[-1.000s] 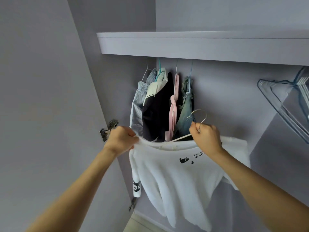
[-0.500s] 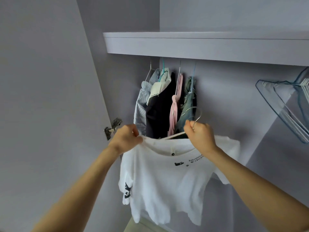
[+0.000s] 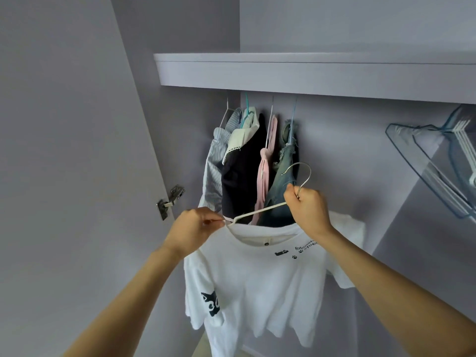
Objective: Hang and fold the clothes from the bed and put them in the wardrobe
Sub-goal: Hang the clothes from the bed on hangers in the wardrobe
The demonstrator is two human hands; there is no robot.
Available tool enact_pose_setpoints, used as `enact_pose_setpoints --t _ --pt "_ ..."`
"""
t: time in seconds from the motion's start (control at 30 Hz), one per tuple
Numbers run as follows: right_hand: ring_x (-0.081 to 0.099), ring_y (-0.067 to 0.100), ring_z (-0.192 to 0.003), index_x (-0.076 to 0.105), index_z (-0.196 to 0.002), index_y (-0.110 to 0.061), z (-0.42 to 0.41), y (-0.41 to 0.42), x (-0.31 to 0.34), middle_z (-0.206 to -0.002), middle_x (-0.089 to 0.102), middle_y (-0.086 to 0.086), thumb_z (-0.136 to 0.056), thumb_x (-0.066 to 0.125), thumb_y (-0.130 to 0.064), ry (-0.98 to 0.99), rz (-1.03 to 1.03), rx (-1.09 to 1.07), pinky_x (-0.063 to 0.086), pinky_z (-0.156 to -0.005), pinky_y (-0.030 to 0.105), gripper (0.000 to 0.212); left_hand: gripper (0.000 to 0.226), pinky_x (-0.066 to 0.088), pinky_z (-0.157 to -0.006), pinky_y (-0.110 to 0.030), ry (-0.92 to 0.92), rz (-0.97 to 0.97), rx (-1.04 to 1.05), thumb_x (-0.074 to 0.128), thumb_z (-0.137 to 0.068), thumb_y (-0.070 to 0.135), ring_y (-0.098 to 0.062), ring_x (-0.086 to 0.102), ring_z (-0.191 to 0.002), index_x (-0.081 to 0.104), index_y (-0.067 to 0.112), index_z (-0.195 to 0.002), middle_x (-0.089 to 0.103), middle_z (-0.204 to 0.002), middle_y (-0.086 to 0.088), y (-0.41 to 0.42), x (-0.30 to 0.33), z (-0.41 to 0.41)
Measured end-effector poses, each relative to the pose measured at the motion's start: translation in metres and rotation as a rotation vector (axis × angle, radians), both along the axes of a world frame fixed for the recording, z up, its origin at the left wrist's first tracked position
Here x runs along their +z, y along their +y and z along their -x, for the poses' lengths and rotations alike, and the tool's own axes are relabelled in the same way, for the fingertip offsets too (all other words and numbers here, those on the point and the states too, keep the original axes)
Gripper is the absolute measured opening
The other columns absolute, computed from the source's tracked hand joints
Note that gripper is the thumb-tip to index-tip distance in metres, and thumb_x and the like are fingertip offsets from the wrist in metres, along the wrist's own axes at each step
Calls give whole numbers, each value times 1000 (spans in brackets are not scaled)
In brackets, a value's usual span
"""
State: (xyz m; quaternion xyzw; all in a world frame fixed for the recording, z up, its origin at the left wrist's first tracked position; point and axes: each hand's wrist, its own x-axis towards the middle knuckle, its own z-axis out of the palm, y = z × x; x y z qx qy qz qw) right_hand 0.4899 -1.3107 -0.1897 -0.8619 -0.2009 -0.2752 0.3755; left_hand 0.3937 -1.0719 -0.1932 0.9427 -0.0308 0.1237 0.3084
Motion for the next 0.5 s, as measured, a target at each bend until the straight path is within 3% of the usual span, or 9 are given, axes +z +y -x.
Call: enact_pose_setpoints --t 0.1,0.2,0.27,0.4,0.5 --pt "16 23 -47 12 -49 -24 3 -6 2 -42 7 -6 -86 46 -22 -4 6 0 14 -44 27 51 10 44 -65 -23 -130 -28 53 68 -85 28 3 56 -68 72 37 -84 69 -90 20 -7 -3 -3" --pt "15 24 -47 13 -50 -22 5 -7 3 -44 6 -4 -84 51 -18 -57 72 -34 13 -43 24 51 8 42 -61 -21 -261 41 120 67 -85 30 9 54 -66 74 33 -81 69 -87 18 -16 2 -5" --pt "15 25 -46 16 -51 -19 7 -7 4 -45 10 -2 -83 53 -16 -96 90 -46 18 -44 24 49 13 46 -64 -24 -320 63 115 62 -82 37 2 60 -69 74 31 -83 70 -87 15 -26 6 -6" --pt "16 26 -46 10 -50 -22 10 -5 8 -42 5 -4 -85 50 -20 -72 57 -72 21 -48 26 53 21 47 -78 -28 -120 -158 69 55 -93 38 -17 63 -99 70 33 -107 67 -109 11 -40 -2 -8" --pt "12 18 -39 9 -50 -26 12 -5 10 -39 4 -6 -86 51 -21 -104 39 -70 17 -45 22 56 28 42 -76 -23 -164 -112 -37 50 -96 34 -19 62 -99 66 23 -116 66 -110 5 -50 -5 -13"
